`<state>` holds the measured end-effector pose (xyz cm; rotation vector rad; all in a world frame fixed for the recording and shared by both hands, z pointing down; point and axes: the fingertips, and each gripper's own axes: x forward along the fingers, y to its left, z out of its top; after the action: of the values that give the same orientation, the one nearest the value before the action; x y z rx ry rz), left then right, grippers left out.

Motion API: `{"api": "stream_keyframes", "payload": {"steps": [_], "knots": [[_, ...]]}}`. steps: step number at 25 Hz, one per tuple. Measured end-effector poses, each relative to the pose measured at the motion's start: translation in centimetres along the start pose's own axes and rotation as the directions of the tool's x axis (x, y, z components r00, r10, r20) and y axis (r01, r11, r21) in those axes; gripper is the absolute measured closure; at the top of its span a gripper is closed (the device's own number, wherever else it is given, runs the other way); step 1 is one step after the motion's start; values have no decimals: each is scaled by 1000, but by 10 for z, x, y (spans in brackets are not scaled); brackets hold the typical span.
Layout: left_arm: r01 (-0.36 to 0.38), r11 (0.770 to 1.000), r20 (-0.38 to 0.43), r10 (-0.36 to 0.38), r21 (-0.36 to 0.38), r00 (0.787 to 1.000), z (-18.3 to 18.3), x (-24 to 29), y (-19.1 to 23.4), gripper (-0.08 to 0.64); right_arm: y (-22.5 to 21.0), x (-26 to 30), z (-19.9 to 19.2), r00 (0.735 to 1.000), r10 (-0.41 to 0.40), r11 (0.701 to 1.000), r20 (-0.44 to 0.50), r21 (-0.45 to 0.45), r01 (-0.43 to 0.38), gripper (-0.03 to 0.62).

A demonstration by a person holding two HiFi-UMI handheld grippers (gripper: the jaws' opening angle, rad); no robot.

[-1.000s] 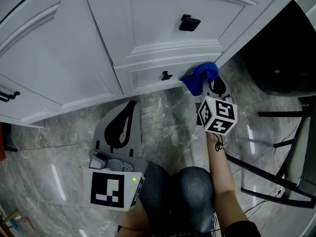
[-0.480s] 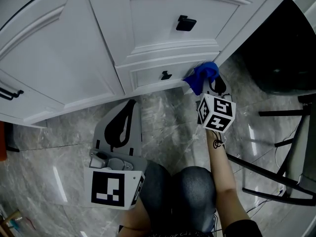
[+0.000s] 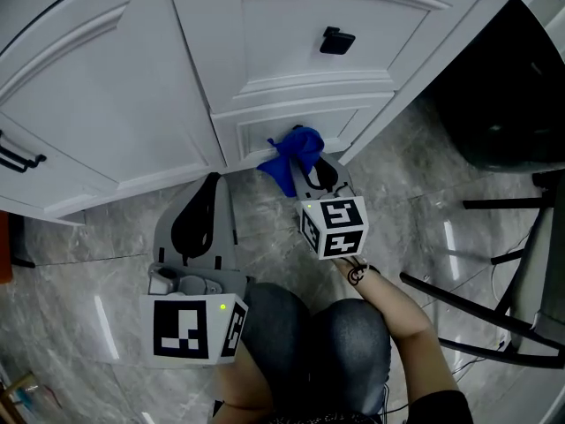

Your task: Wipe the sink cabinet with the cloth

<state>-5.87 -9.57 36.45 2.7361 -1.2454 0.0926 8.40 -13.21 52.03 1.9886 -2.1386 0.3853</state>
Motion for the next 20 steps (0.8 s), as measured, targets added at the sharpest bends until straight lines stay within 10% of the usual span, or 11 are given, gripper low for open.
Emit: {"api": "stream_keyframes", "payload": {"steps": [8,20], "knots": [[-12,1000,1,12,5,1000,0,-3,4,557,86,20,-7,971,239,959,-26,-153,-240,476],[8,1000,-4,-8,5,1000,-1,-1,-1,557,100,53,-17,970,242,938,-17,-253,-238,477]]}}
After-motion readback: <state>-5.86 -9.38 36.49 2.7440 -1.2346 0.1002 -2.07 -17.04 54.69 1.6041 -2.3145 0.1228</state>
